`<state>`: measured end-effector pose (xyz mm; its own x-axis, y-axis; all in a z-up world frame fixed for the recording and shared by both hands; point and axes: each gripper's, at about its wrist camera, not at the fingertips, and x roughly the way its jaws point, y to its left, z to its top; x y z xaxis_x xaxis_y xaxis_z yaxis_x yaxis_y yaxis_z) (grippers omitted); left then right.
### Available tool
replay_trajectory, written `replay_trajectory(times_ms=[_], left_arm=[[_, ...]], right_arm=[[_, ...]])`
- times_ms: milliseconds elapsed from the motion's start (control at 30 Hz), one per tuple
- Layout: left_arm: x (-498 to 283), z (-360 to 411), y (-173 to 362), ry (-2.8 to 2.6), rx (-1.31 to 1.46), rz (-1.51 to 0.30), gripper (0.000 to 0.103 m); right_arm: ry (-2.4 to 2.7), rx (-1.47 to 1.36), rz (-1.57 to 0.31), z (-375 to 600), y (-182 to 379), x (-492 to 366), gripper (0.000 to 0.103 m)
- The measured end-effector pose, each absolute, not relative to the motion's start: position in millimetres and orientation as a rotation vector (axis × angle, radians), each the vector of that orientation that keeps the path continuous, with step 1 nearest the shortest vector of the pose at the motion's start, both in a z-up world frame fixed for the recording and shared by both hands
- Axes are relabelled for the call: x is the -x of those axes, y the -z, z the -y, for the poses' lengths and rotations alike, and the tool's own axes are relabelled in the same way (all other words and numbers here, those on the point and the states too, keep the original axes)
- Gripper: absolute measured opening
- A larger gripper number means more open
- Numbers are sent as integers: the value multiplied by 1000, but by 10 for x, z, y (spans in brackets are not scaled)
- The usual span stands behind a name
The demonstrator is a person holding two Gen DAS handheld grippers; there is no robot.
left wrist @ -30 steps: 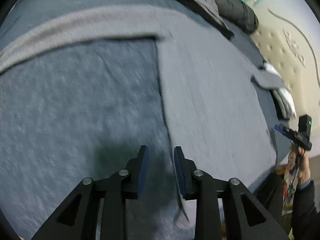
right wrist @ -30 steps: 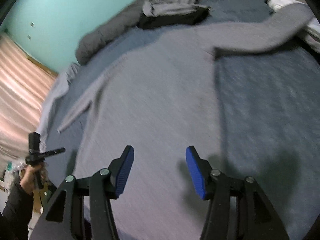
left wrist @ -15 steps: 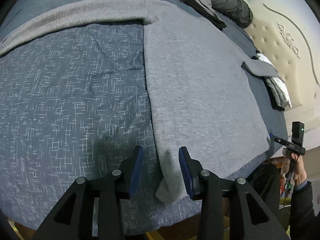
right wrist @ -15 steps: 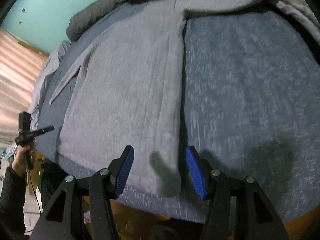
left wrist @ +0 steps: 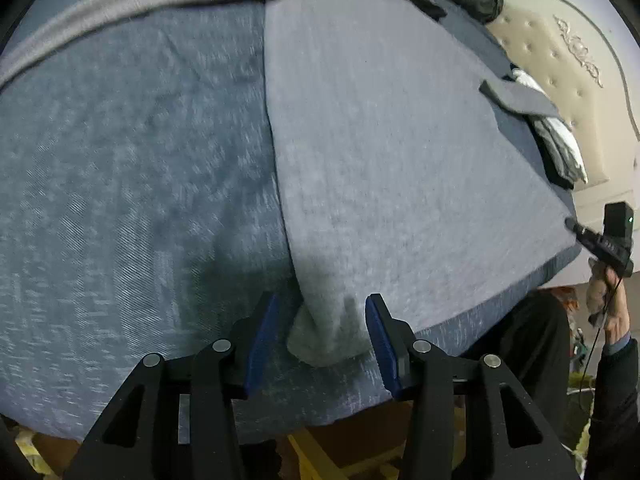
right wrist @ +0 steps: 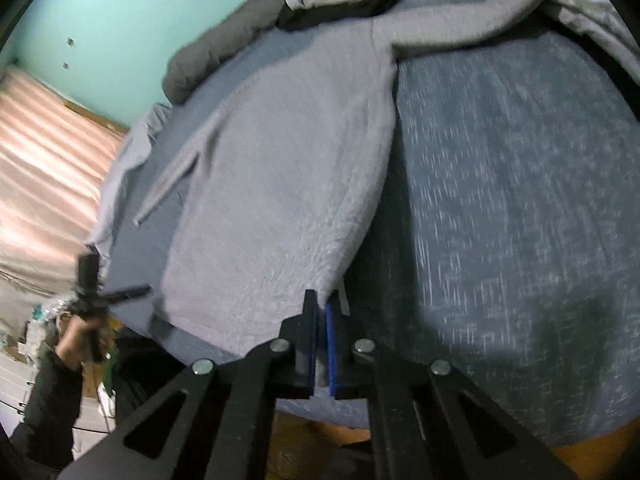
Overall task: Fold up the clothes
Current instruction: 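Grasp the hoodie hem with both tools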
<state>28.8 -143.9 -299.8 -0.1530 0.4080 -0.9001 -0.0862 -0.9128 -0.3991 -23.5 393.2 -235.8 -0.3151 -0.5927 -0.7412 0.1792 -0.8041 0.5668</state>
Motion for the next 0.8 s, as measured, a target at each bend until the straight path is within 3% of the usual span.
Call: replay_trajectory(times_ms=[367,667,700,733,800], left_arm=[[-364,1227,3158,-2082,1813,329,49],[-297,1054,3224,-2066,1805,307,48],[-292,1039,3232,-2062,1806,302,43],[-289,1022,3236,-2055,1804,300,29],[-284,991,3224,-2050,1794,293,17]], right_arm=[[2237,-1481,557,-4169,2212,440,3],[2244,-1541,535,-4207,2425,444,3],[2242,-1548,536,-4210,2444,437,3],[2240,-1551,543,-4222,2453,436,3],[2237,-1557,552,-4232,2475,429,3]])
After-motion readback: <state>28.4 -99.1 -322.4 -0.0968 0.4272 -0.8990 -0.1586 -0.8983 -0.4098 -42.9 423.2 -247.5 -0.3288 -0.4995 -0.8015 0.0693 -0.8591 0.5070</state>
